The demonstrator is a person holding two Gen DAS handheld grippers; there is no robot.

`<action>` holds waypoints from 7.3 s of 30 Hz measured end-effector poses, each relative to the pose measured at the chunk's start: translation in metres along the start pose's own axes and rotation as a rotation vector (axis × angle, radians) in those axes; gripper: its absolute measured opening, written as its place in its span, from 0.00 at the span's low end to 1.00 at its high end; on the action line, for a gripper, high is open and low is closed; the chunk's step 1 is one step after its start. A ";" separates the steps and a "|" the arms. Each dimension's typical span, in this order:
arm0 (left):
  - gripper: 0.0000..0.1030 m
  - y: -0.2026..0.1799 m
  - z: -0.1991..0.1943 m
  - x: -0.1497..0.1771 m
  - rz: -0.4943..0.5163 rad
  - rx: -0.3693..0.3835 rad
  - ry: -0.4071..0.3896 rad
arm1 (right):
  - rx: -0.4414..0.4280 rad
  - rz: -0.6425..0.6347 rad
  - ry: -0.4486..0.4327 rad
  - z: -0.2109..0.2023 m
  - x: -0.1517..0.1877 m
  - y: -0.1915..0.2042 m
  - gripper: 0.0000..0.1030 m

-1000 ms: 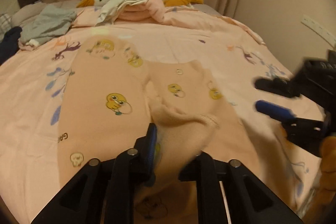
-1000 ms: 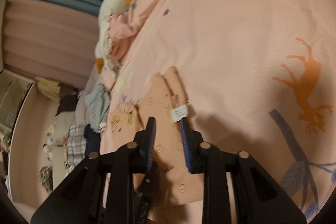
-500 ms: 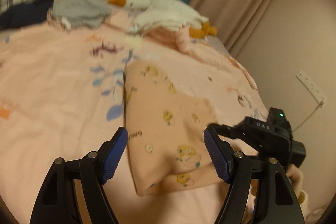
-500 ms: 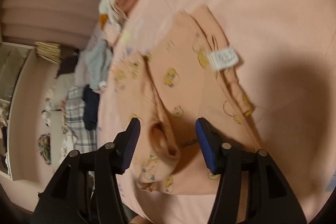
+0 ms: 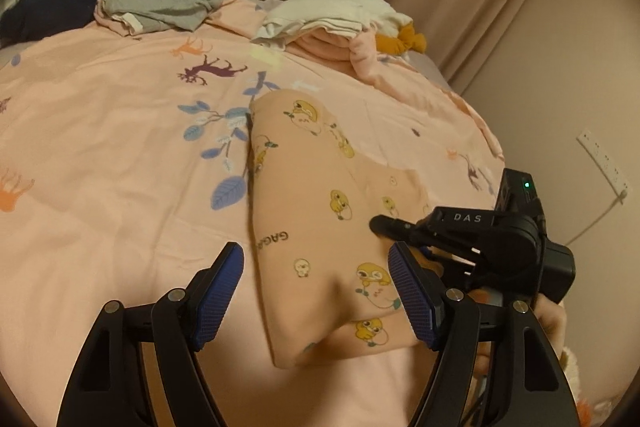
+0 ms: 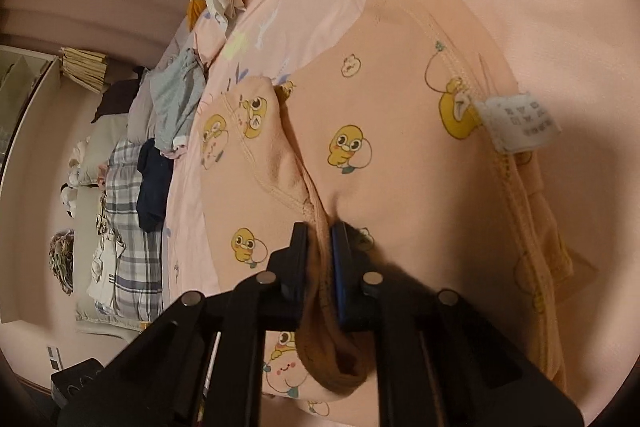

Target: Fold small clothes

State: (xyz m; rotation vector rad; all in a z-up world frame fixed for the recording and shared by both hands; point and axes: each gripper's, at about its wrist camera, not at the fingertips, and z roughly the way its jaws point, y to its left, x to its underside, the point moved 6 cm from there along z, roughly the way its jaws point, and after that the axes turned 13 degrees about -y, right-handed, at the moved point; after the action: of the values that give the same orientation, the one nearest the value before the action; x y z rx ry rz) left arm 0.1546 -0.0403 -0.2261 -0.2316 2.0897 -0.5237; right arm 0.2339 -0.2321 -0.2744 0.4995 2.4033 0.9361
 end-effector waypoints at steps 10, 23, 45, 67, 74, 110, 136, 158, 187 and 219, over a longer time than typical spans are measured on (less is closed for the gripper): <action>0.71 0.006 0.013 0.012 -0.021 -0.020 0.054 | -0.080 0.104 -0.052 -0.012 -0.004 0.000 0.12; 0.71 -0.005 0.020 0.052 -0.052 0.043 0.314 | -0.225 0.159 -0.310 -0.096 -0.028 -0.006 0.08; 0.71 0.002 0.016 0.067 0.251 -0.221 0.279 | -0.021 -0.053 -0.045 -0.016 -0.038 -0.014 0.48; 0.71 0.001 0.023 0.065 0.279 -0.276 0.228 | -0.348 0.097 -0.250 -0.079 -0.058 -0.013 0.04; 0.71 0.004 0.021 0.065 0.223 -0.251 0.256 | -0.244 0.088 -0.121 -0.062 -0.047 -0.029 0.30; 0.71 0.014 0.021 0.063 0.264 -0.387 0.216 | -0.227 0.003 -0.177 -0.071 -0.054 -0.031 0.10; 0.61 -0.025 0.027 0.086 0.342 -0.202 0.220 | 0.102 -0.099 0.011 -0.061 0.008 -0.055 0.00; 0.85 0.005 0.105 0.001 -0.139 0.115 0.441 | 0.144 -0.240 -0.012 -0.090 -0.051 -0.035 0.77; 0.38 -0.028 0.151 0.017 0.065 0.168 0.333 | -0.062 -0.225 -0.073 -0.006 -0.046 -0.045 0.25; 0.30 -0.079 -0.047 -0.117 0.335 0.140 -0.251 | -0.430 -0.490 -0.440 -0.172 -0.025 0.153 0.22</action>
State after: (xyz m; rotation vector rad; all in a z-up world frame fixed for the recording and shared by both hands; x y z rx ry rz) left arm 0.1757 -0.0557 -0.0799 0.1282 1.7907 -0.4114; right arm 0.1774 -0.2270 -0.0503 -0.0491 1.7412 0.9567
